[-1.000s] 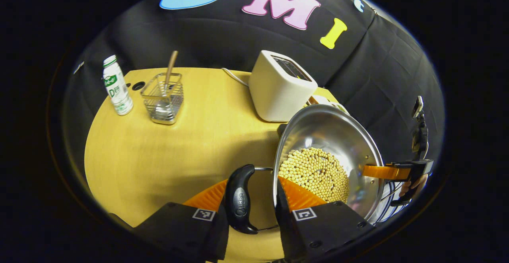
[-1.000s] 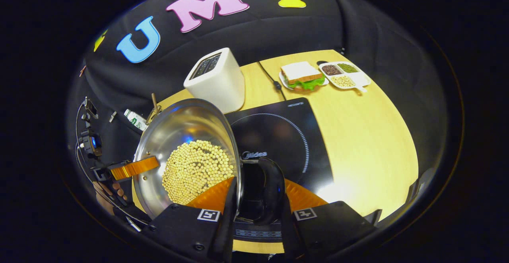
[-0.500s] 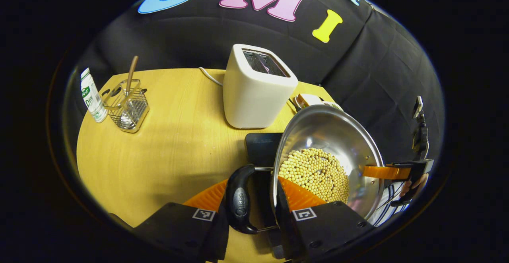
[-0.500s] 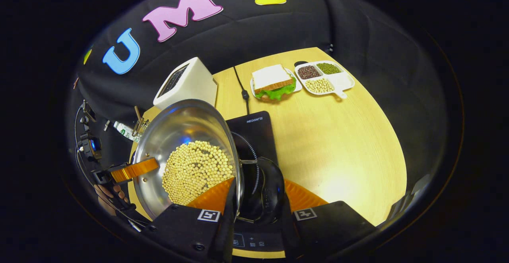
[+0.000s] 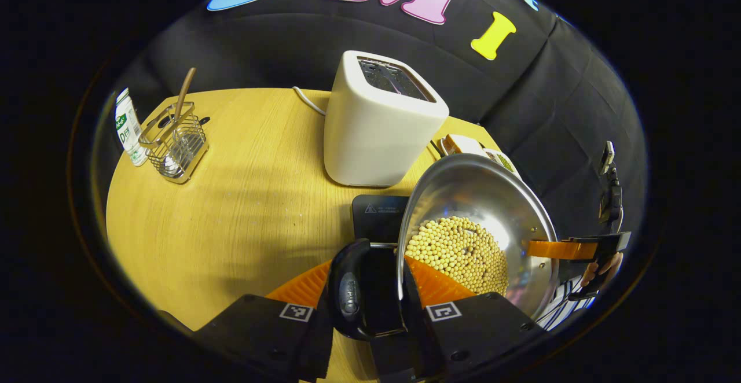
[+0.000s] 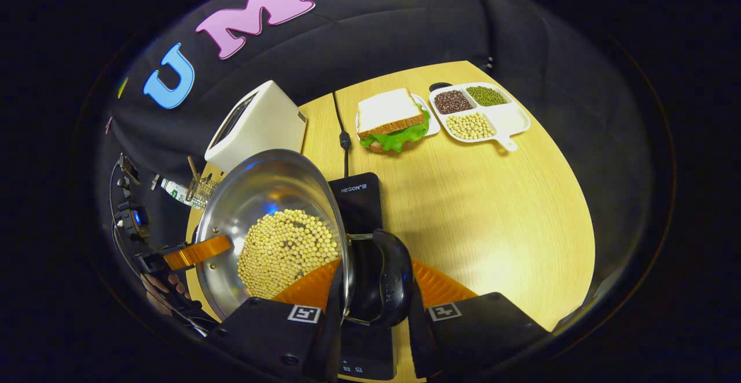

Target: First push the handle of the pot to place it horizontally, then grasp the pot with both hands and set it on the induction cooktop.

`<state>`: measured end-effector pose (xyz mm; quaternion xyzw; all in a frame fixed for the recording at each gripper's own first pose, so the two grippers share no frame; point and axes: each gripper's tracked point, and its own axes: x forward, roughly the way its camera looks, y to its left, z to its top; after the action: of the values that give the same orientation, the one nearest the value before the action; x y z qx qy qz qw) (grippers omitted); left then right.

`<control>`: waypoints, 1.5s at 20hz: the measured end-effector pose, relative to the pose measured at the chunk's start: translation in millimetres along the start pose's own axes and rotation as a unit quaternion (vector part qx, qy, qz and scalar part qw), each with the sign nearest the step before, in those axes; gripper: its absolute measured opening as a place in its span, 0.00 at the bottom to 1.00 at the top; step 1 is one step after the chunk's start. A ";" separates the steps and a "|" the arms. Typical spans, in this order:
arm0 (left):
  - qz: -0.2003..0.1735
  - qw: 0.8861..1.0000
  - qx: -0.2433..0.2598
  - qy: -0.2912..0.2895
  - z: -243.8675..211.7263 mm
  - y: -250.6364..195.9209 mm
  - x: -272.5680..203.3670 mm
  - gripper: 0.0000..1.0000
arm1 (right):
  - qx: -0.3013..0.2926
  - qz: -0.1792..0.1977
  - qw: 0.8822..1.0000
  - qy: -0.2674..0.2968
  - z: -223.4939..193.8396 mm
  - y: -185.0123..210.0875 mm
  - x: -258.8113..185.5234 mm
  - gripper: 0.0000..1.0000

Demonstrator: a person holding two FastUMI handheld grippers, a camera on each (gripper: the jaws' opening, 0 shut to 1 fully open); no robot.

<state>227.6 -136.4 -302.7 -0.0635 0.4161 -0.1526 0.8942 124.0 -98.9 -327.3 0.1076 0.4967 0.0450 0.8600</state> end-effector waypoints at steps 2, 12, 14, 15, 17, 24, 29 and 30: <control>0.002 1.000 -0.001 0.000 1.0 1.0 -1.0 0.57 | 0.003 0.003 1.000 0.001 0.9 0.1 2.1 0.48; 0.016 1.000 -0.007 0.004 0.7 2.1 -0.7 0.59 | 0.002 0.007 1.000 -0.004 4.0 -0.4 4.4 0.53; 0.026 1.000 -0.005 0.004 0.8 3.1 0.0 0.60 | -0.001 0.006 1.000 -0.004 4.0 0.1 4.0 0.54; 0.031 0.999 -0.004 0.006 1.4 3.3 -0.1 0.61 | -0.003 0.006 1.000 -0.003 3.4 0.5 4.6 0.55; 0.035 0.999 -0.004 -0.001 3.8 2.1 -5.0 0.62 | -0.004 0.009 1.000 -0.001 2.4 1.4 3.8 0.57; 0.067 0.996 -0.006 -0.061 24.6 1.6 -46.0 0.96 | -0.023 0.010 0.999 -0.048 16.4 4.7 -24.9 0.99; 0.089 0.987 0.012 -0.133 44.7 -9.5 -103.0 0.95 | -0.072 -0.019 0.988 -0.138 48.1 6.4 -80.9 0.99; 0.089 0.985 0.017 -0.145 50.9 -13.7 -117.3 0.96 | -0.080 -0.023 0.983 -0.162 56.3 9.5 -96.7 0.99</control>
<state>192.2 -111.9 -181.5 -0.0329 0.2834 -0.0687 0.9560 124.4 -115.4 -216.2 0.0333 0.3484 0.0471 0.9356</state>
